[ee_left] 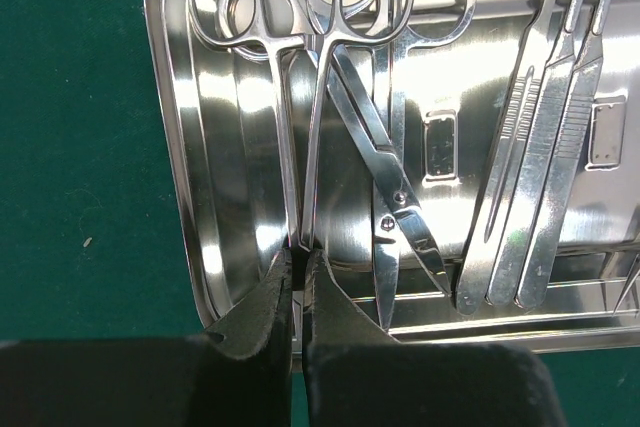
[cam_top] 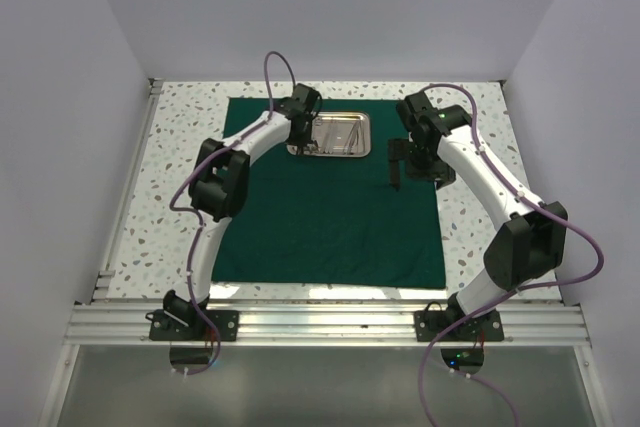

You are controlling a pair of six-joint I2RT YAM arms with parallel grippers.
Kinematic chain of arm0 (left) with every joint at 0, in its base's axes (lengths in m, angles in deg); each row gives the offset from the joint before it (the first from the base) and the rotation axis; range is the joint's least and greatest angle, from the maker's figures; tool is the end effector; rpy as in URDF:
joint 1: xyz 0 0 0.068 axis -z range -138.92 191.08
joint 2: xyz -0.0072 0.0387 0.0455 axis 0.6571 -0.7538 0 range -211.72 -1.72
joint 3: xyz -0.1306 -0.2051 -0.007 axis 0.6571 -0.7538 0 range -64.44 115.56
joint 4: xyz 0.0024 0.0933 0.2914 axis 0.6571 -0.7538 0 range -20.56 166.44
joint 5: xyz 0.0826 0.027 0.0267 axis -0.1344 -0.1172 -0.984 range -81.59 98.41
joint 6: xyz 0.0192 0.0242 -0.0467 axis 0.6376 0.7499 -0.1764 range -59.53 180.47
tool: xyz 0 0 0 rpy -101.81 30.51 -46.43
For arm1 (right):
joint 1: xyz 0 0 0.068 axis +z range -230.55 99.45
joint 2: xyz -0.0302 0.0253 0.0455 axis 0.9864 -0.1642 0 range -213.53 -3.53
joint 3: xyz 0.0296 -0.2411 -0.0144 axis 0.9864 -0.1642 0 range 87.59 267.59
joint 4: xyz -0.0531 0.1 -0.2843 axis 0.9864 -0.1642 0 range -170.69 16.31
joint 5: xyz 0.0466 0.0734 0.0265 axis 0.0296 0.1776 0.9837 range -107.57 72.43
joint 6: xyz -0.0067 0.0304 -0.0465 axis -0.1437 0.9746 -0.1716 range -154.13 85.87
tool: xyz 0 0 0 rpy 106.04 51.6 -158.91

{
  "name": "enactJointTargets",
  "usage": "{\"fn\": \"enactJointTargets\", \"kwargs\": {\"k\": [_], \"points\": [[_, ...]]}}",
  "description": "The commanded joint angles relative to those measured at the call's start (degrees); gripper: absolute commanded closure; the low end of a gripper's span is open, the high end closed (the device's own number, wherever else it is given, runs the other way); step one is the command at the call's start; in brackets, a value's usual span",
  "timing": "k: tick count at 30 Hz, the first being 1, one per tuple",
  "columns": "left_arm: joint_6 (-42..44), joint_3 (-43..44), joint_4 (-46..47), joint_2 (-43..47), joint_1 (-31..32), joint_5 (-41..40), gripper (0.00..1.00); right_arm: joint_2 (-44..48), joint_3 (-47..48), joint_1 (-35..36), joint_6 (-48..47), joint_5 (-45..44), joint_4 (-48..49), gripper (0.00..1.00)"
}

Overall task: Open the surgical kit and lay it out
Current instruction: Pick up the medical item from the container, then place the medical item in the surgical kit.

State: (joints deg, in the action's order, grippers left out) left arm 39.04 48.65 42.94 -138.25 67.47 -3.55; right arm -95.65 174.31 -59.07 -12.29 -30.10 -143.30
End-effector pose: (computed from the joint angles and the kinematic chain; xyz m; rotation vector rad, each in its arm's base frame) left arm 0.4892 -0.2339 0.1193 0.0309 2.5328 -0.0622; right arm 0.3323 0.1218 0.2712 0.0497 2.8149 -0.1505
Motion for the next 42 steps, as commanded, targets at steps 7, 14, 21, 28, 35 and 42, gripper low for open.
{"fn": "enactJointTargets", "kwargs": {"k": [7,14,21,28,35,42], "points": [[1.83,10.88,-2.36,3.2,-0.82,1.07,1.0,1.5,0.03,0.06,0.3,0.75,0.52,0.01],[1.66,15.05,-5.7,8.37,-0.82,0.72,1.0,3.08,-0.76,0.15,-0.58,1.55,1.31,0.01],[-1.24,-11.45,-3.87,27.51,0.59,-3.06,1.0,4.4,-0.85,0.15,-0.49,3.92,3.24,0.01],[-10.1,-46.86,-6.84,57.2,3.57,-5.79,1.0,4.93,-1.37,0.23,1.0,8.84,7.02,0.01],[-16.44,-64.92,-7.2,70.17,6.3,-6.92,1.0,3.09,-3.13,0.5,0.92,11.21,8.96,0.01],[-19.96,-68.63,-4.91,67.02,6.92,-7.1,1.0,2.2,-1.9,0.85,0.92,11.66,8.52,0.01]]}}
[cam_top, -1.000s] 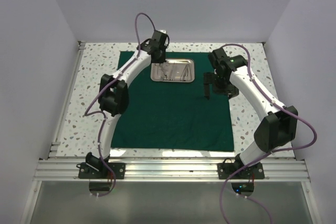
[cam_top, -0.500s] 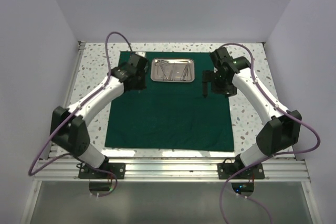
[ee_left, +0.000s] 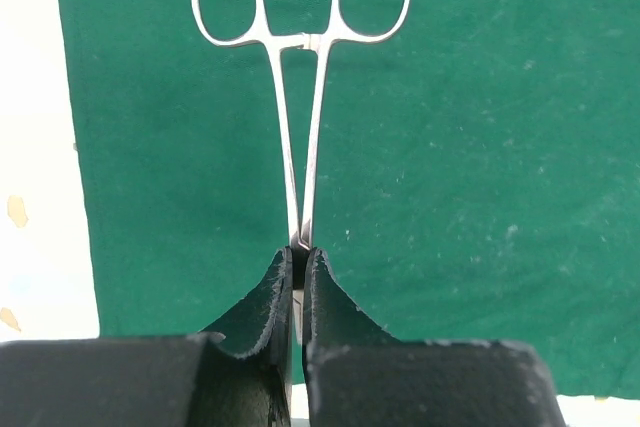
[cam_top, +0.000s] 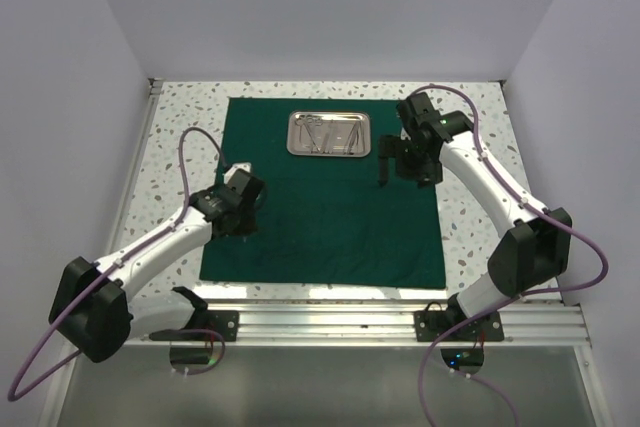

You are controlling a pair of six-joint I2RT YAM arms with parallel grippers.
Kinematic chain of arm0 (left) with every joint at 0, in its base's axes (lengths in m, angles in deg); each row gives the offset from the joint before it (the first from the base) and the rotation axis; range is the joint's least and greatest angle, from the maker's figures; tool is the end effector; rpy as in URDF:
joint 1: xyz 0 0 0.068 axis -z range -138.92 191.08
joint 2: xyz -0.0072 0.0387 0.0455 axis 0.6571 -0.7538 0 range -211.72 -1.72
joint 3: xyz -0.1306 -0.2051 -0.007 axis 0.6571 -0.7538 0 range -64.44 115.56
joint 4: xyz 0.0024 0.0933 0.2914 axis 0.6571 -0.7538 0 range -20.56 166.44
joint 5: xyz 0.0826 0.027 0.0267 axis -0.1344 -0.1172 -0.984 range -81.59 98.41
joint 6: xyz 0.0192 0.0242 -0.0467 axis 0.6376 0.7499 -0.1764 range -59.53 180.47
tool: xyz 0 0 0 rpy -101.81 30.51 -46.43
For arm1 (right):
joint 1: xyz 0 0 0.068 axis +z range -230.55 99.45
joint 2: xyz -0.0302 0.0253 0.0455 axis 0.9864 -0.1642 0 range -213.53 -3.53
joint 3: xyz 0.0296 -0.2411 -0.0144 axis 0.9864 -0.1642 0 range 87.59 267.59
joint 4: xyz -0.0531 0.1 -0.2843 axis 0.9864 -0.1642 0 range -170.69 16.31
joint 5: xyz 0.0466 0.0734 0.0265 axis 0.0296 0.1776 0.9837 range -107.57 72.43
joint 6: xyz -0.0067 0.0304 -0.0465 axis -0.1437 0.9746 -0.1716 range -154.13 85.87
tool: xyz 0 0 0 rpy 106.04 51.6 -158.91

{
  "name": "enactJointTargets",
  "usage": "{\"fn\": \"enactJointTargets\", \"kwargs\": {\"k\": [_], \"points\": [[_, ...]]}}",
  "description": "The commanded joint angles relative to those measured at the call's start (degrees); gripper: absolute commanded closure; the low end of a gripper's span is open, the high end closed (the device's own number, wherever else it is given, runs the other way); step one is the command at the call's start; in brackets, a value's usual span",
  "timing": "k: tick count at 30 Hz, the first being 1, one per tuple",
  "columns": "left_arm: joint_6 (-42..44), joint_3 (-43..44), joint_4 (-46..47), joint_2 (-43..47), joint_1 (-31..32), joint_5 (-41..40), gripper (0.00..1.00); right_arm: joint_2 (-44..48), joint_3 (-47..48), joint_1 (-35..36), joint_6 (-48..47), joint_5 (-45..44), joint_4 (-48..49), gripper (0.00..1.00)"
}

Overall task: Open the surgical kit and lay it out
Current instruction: Place the medical item in the surgical kit, then pick up the medical item from the container.

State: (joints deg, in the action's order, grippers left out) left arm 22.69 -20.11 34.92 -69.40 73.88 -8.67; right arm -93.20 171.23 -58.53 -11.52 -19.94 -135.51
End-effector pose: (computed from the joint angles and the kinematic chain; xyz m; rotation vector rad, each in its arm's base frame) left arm 0.2334 -0.1370 0.1683 -0.2011 2.6089 -0.0163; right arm 0.3323 0.1326 0.2717 0.0256 2.7644 0.1525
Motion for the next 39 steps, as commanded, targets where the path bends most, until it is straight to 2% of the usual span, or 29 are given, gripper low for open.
{"fn": "enactJointTargets", "kwargs": {"k": [1,4,5,6,7,8,9,12,15,17,22,24,26,27,30,32,39], "points": [[-4.14,-0.13,3.11,-2.71,0.6,-2.25,1.0,0.02,1.09,0.39,0.15,1.41,0.65,0.01],[-3.88,-0.22,4.6,-6.05,0.51,-1.64,1.0,0.72,0.04,0.3,-0.02,1.05,0.83,0.01],[-3.97,0.05,4.6,-6.58,0.51,-1.38,0.97,0.98,-0.22,0.3,-0.11,0.88,0.83,0.01],[-3.71,0.66,4.34,-7.2,0.51,-1.2,0.67,1.16,-0.92,0.3,-0.29,0.53,1.0,0.01],[-3.1,2.14,4.17,-7.03,0.6,-1.03,0.52,1.51,-1.19,0.3,-0.37,0.09,1.09,0.01],[-2.92,3.11,2.95,-6.85,0.6,-1.37,0.42,1.6,-1.54,0.3,-0.55,-0.35,1.0,0.01],[-3.0,4.26,1.72,-6.5,0.6,-1.9,0.25,1.6,-1.63,0.3,-0.64,-0.79,1.0,0.01],[-1.08,14.5,-2.77,-7.02,0.69,-4.09,0.13,1.87,-1.72,0.39,-0.99,-2.28,0.74,0.01],[3.14,22.61,-4.45,-10.69,0.6,-7.08,0.08,2.04,-1.55,0.3,-1.25,-3.43,0.56,0.01],[7.09,31.66,-3.93,-14.83,0.52,-8.75,0.08,2.04,-1.37,0.22,-1.25,-4.22,0.39,0.01],[12.64,54.5,-1.99,-36.26,-0.28,-7.97,0.15,2.13,0.03,0.22,-1.6,-6.58,-1.1,0.01],[13.08,61.54,-2.51,-46.16,-0.63,-7.36,0.18,2.48,0.91,0.22,-1.61,-7.73,-2.33,0.01],[13.43,72.34,-4.26,-52.61,-0.8,-7.26,0.2,3.27,1.7,0.13,-1.43,-8.96,-3.82,0.01],[13.43,79.86,-4.97,-58.73,-0.89,-7.18,0.22,3.62,1.88,0.21,-1.26,-9.49,-4.44,0.01],[14.22,91.84,-6.82,-68.42,-0.89,-6.04,0.24,5.99,1.44,0.13,-0.9,-11.6,-6.29,0.01],[14.4,93.47,-5.43,-70.91,-0.98,-5.6,0.24,6.96,0.66,0.13,-0.38,-12.48,-7.69,0.01],[13.61,86.89,-0.67,-73.2,-1.15,-4.54,0.32,9.95,-1.63,0.21,1.03,-14.94,-10.77,0.01]]}}
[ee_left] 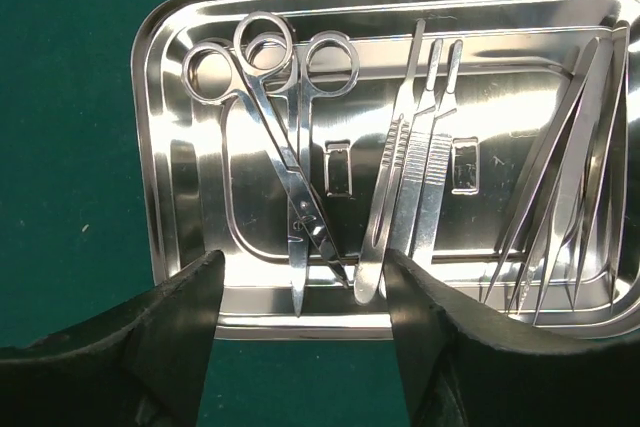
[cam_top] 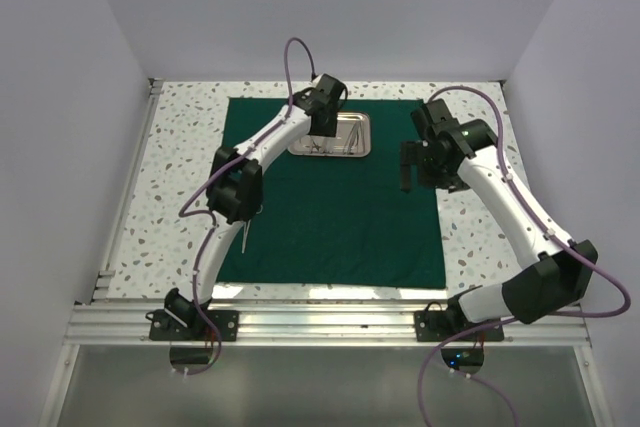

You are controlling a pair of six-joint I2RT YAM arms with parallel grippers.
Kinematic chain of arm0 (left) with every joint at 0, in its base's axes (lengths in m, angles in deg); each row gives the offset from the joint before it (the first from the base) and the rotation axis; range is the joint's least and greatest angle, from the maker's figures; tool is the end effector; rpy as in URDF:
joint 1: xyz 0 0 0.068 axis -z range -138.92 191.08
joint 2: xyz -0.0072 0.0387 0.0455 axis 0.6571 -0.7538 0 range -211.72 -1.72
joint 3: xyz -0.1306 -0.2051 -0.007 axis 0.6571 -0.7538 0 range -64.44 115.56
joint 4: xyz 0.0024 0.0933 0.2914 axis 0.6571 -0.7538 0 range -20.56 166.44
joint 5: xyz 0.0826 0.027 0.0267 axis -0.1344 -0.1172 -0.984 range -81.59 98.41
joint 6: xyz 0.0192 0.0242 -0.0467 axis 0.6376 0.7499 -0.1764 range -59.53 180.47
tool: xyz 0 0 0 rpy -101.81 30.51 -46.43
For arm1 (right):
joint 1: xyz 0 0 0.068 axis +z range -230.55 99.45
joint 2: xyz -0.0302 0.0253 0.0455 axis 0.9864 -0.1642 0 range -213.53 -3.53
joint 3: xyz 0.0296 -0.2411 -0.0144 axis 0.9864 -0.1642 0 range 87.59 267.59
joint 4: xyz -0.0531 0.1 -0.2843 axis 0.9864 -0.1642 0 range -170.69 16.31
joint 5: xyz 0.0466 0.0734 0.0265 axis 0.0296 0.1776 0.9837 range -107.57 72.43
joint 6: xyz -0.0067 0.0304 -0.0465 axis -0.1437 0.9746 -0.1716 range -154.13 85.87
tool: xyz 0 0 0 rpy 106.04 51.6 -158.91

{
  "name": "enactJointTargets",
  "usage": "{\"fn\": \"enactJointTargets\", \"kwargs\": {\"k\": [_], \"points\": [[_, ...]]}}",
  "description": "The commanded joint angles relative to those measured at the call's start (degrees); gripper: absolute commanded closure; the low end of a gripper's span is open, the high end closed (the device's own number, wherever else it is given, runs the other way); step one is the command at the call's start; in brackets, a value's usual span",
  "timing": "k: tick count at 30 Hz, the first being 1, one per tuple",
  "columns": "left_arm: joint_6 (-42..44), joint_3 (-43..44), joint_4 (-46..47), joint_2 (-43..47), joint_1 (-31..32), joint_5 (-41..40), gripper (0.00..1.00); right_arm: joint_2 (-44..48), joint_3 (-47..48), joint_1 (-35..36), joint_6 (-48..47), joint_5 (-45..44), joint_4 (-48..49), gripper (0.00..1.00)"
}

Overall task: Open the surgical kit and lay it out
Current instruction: Pick up the medical item from the container.

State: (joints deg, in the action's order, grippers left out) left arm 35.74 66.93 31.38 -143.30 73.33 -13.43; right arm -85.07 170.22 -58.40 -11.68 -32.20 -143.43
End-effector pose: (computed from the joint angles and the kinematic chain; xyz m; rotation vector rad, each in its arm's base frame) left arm 0.4842 -0.2886 0.1756 0.0131 2.4389 0.0496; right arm 0.2973 0.1105 0.3063 0.0725 2.6992 -0.1275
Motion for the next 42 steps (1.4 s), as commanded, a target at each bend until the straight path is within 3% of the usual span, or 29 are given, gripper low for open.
{"fn": "enactJointTargets", "kwargs": {"k": [1,19,22,23,26,32,42], "points": [[0.56,-0.41,3.04,0.43,-0.61,0.22,0.32,1.82,-0.72,0.0,1.45,-2.86,-3.04,0.01],[0.47,-2.61,5.94,-4.41,-3.16,3.91,0.47,0.85,0.16,0.08,3.91,-3.47,-4.88,0.01],[0.65,-2.61,6.38,-4.93,-3.25,4.44,0.57,0.15,0.78,0.08,4.08,-3.56,-5.15,0.01],[0.74,-2.52,6.56,-5.11,-3.33,4.44,0.67,-0.11,1.04,0.0,4.17,-3.56,-5.24,0.01],[0.82,-2.44,6.65,-5.2,-3.51,4.62,0.8,-0.46,1.22,0.0,4.26,-3.82,-5.24,0.01],[0.74,-2.0,6.47,-5.11,-3.95,4.62,0.96,-1.08,1.04,0.0,4.79,-3.47,-5.15,0.01],[0.82,0.82,5.42,-0.9,-4.56,4.09,1.0,-1.34,0.6,0.0,5.14,-2.86,-4.53,0.01]]}}
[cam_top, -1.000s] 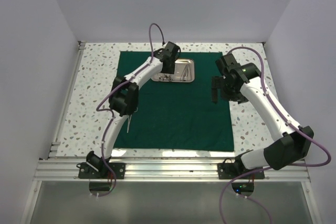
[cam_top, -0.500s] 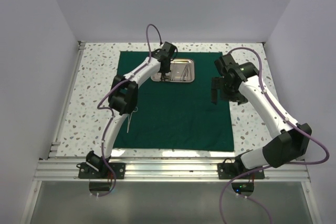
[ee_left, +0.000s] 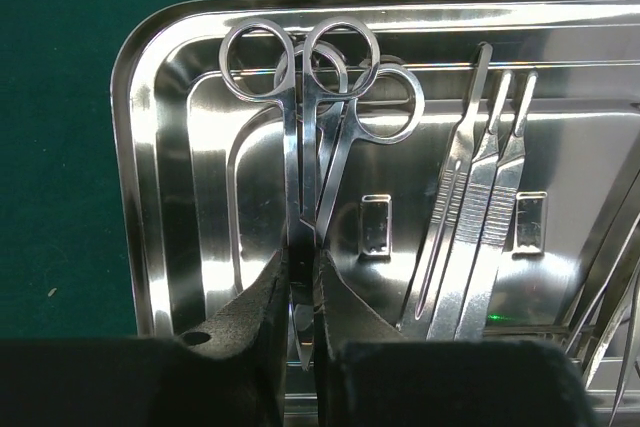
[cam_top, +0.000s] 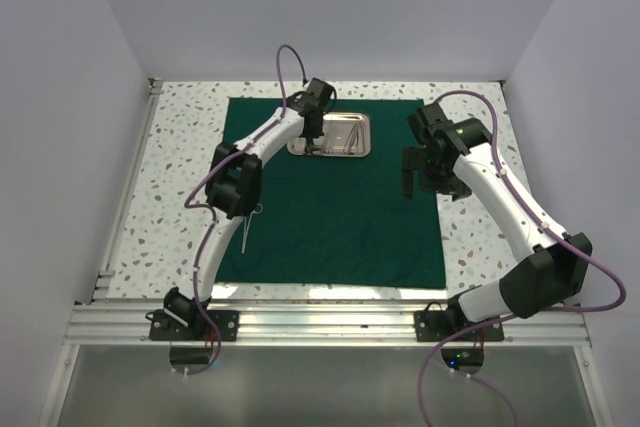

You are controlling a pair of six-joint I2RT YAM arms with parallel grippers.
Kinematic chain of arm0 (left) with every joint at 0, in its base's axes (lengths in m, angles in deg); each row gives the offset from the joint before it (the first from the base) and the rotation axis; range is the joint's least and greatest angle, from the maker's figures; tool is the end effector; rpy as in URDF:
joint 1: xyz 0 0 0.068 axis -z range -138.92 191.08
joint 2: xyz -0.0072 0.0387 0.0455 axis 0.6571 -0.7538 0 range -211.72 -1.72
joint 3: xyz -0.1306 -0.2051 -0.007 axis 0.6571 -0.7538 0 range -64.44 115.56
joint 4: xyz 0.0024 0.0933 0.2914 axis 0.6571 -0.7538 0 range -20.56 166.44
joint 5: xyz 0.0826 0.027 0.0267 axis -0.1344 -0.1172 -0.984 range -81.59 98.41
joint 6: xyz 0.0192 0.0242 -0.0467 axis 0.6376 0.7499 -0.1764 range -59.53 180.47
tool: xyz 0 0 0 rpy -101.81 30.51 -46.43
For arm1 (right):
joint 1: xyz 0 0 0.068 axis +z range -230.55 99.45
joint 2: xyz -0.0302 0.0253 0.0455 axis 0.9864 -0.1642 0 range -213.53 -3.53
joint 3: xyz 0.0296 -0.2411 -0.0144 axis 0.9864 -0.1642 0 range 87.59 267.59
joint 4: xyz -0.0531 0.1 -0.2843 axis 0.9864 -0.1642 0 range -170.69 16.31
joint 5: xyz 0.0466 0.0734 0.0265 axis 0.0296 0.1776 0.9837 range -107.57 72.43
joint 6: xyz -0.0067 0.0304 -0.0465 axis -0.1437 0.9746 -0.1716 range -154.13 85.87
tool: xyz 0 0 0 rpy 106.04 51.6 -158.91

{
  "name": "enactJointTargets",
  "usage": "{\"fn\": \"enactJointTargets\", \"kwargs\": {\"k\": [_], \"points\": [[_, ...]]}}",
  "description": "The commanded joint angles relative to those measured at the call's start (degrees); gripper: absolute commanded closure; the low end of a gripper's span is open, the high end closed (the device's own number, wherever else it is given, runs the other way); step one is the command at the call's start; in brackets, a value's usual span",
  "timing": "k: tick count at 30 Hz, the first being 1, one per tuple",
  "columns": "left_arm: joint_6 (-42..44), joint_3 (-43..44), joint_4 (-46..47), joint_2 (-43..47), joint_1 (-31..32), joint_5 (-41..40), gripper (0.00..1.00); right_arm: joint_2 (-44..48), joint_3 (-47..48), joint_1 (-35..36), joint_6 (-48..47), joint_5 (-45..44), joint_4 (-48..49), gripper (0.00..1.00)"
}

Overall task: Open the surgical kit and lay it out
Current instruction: Pick up the medical item from the container, then place the medical item in the surgical kit.

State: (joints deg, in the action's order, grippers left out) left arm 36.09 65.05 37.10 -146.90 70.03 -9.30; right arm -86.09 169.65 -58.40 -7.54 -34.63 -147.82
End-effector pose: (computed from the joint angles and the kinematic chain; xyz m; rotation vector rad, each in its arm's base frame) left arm 0.5066 -0.2669 0.1348 -0.0226 2.4661 -0.0054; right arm 0.2929 0.1070 0.2955 0.1633 2.7635 -0.2240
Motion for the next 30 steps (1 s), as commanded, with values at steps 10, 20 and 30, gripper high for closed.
{"fn": "enactJointTargets", "kwargs": {"k": [10,20,30], "points": [[0.21,1.73,-0.05,8.25,-2.85,2.68,1.0,-1.72,0.99,0.08,-0.05,1.33,1.09,0.01],[0.12,-2.83,0.22,13.16,-2.85,3.83,1.0,-2.07,1.08,0.0,-1.98,1.85,1.7,0.01],[-0.14,-43.85,3.74,41.71,0.57,-3.9,1.0,-3.13,-0.23,0.08,-3.82,5.19,5.83,0.01]]}}
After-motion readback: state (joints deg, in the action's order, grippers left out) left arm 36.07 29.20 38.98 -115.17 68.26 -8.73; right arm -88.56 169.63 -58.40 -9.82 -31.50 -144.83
